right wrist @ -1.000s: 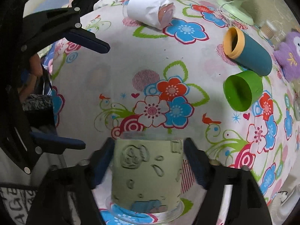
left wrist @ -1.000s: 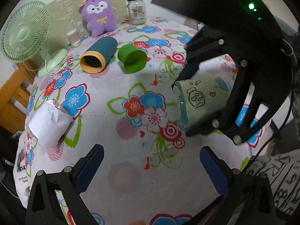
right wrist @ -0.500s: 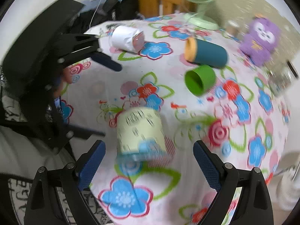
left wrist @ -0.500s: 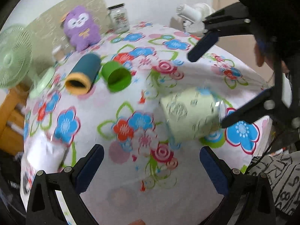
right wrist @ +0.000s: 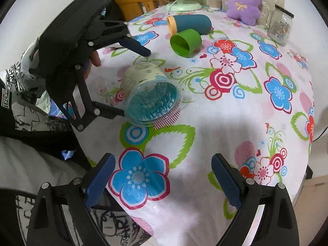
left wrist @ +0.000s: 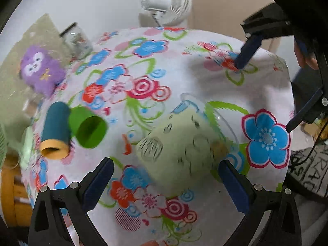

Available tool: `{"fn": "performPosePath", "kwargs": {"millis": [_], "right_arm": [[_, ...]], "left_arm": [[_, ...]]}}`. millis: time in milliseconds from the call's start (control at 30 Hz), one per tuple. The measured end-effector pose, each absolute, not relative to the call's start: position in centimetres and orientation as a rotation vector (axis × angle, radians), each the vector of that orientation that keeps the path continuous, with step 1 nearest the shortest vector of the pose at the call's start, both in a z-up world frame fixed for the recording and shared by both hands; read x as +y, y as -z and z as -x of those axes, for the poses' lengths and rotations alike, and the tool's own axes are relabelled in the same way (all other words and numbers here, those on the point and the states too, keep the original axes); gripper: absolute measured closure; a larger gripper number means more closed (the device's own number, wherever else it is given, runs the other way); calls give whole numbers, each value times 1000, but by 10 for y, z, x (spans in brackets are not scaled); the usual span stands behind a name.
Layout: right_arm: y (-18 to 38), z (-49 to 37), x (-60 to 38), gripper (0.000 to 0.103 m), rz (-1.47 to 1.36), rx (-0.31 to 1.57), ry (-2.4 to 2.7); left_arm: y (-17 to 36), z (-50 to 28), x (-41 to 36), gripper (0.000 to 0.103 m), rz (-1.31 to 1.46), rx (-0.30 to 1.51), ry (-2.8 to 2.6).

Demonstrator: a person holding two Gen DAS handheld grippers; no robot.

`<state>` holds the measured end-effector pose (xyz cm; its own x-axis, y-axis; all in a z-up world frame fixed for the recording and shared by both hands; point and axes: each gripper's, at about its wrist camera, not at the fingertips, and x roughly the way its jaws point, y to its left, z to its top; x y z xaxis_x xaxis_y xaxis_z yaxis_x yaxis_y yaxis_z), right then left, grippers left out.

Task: Flip cup upside down
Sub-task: 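Lift the cup with the right gripper and carry it toward the left tool, then close the left gripper on the cup while the right gripper releases it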

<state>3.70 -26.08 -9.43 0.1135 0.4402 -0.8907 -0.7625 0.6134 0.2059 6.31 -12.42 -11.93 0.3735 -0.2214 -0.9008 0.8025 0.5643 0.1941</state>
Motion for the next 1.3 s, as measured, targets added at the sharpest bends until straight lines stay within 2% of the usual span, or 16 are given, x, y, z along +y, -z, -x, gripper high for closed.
{"fn": "performPosePath", "kwargs": {"millis": [267,567,733,900,1133,1167,1233,1300], "right_arm": [[98,-44,-262,7,337,1155,-914],[101,-46,-257,7,338,1155,-926],[100,-42,-251,7,351,1146,-940],[100,-40,-244,7,364,1142,-949],[99,-38,-238,7,377,1132,-956],[100,-38,-239,7,378,1132,-953],[100,-39,-240,7,379,1131,-934],[99,-44,-244,7,363,1123,-880]], "left_arm": [[133,-69,-135,2,-720,1017,773],[135,-64,-126,27,-667,1085,722],[132,-62,-112,42,-519,1148,644],[114,-57,-97,45,-389,1101,571],[106,-52,-80,43,-299,1091,524],[106,-51,-80,40,-306,1093,523],[109,-51,-81,23,-340,1105,532],[112,-49,-81,16,-373,1091,539]]}}
